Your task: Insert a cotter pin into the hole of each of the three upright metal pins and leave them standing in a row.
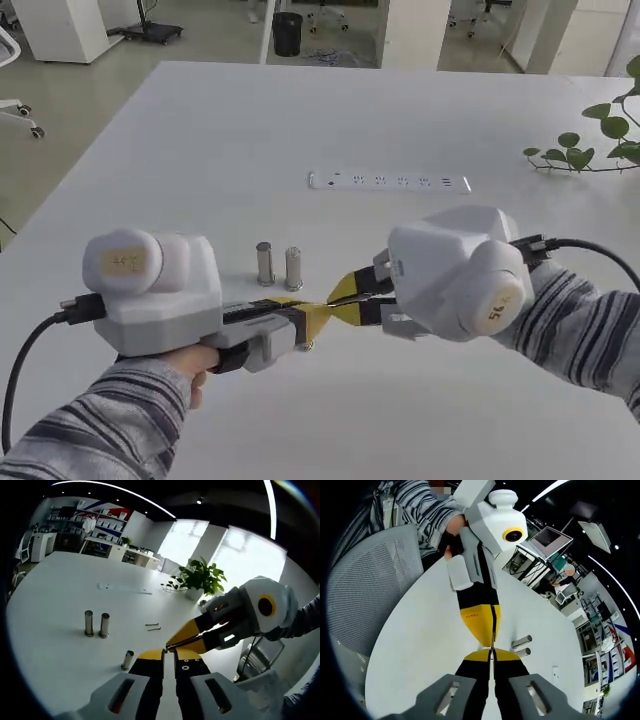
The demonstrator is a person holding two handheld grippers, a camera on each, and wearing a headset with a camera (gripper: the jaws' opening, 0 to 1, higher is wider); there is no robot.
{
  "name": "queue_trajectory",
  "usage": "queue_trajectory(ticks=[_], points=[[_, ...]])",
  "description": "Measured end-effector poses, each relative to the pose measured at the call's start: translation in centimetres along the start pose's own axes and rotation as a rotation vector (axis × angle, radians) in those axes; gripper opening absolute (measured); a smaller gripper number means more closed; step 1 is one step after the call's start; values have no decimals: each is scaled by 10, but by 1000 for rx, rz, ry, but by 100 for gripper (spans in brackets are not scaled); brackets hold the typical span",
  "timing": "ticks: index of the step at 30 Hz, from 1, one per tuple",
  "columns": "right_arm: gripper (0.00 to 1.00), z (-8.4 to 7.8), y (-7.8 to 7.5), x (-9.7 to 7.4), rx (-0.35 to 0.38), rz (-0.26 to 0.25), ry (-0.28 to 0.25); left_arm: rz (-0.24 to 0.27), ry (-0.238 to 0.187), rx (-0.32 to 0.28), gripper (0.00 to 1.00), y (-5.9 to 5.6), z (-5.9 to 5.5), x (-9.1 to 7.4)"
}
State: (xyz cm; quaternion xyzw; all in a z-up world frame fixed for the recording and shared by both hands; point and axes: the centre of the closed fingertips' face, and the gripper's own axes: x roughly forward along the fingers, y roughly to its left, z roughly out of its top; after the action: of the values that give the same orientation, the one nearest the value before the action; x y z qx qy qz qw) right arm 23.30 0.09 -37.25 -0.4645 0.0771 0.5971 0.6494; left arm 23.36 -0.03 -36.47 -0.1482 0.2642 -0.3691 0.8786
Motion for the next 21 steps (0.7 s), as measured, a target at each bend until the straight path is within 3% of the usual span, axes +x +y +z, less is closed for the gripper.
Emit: queue_trajectory(ticks=[4,12,16,21], points=[[0,2,0,-1,-14,-5,0,-5,-17,-31,1,-1,3,-1],[0,4,1,-3,0,-15,-4,-9,-24,-32,0,2,4,-2],[0,5,-1,-4,39,-26,-11,-5,-41,17,0,1,7,-2],[0,5,0,-4,116,-11,-34,-15,-31,100,0,-2,5,-3]])
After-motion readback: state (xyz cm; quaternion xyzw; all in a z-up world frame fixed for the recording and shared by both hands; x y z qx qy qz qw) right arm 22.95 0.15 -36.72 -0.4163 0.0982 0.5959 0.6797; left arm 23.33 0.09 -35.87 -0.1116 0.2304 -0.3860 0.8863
